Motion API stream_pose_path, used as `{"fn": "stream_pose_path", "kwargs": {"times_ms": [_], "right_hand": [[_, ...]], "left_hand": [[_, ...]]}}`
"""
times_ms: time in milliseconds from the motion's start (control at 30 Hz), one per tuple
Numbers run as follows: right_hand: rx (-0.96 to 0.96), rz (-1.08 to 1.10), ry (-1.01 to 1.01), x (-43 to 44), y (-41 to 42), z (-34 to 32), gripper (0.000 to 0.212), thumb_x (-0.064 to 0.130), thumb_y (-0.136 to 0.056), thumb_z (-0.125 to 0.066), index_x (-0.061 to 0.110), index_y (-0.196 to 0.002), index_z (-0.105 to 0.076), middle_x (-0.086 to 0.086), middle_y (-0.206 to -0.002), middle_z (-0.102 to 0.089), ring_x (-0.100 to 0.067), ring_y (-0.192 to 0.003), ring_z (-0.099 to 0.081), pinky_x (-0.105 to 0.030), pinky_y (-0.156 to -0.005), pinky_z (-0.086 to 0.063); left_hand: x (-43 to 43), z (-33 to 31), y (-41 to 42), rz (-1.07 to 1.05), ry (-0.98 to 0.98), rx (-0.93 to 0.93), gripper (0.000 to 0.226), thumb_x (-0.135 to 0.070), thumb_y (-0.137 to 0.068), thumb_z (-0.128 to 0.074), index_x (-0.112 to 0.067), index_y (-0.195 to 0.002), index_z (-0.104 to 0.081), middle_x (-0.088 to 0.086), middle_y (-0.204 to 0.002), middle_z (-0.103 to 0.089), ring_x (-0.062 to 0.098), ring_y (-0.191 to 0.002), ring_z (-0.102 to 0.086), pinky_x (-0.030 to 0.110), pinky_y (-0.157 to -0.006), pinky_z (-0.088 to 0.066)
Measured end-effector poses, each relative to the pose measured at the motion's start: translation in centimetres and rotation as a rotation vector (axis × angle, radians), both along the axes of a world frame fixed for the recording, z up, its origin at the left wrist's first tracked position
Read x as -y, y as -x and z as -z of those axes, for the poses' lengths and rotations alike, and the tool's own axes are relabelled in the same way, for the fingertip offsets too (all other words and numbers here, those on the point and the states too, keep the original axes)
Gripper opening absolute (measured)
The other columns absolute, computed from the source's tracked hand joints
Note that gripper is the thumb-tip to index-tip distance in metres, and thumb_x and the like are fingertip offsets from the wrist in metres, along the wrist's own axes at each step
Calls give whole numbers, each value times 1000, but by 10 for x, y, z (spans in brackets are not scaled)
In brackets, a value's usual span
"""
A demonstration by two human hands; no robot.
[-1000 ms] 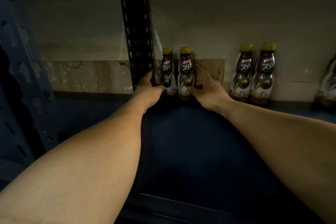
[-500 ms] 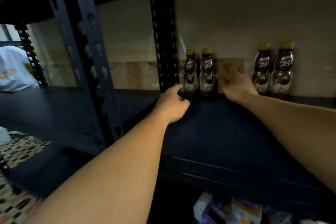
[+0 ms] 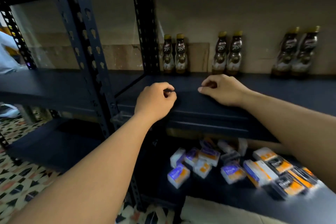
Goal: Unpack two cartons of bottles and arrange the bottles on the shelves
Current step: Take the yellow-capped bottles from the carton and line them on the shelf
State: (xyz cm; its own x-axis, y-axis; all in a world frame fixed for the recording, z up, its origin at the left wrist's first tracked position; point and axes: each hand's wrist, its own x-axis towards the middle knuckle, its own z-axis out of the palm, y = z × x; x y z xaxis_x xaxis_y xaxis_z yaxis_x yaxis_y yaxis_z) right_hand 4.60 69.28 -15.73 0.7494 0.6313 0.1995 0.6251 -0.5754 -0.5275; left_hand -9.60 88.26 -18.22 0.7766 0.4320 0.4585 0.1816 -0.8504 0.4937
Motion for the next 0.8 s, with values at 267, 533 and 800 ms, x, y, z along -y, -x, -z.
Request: {"fn": "stream_pose_path", "kwargs": {"times_ms": [267, 533, 800], "right_hand": [[229, -3, -165, 86, 104, 34, 35, 47, -95, -65, 28, -124, -67, 9, -118, -70, -12, -110, -63, -26, -92, -44], [162, 51, -193, 156, 159, 110, 37, 44, -93, -67, 27, -125, -66, 5, -118, -72, -14, -111, -64, -27, -96, -46], [-338, -130, 463, 214, 175, 211, 30, 49, -94, -67, 29, -115, -66, 18, -92, -58, -3, -84, -57, -26, -83, -41]], "left_hand": [[84, 55, 58, 80, 42, 194, 33, -29, -95, -62, -17, -125, -68, 2, -142, -57, 20, -142, -41, 33, -119, -25], [149, 107, 100, 321, 159, -166, 24, -31, -94, -67, -25, -116, -72, -5, -100, -74, 10, -93, -68, 19, -84, -51], [167, 206, 123, 494, 199, -787, 37, -33, -94, -69, -22, -129, -63, 0, -103, -73, 18, -92, -72, 33, -88, -57]]}}
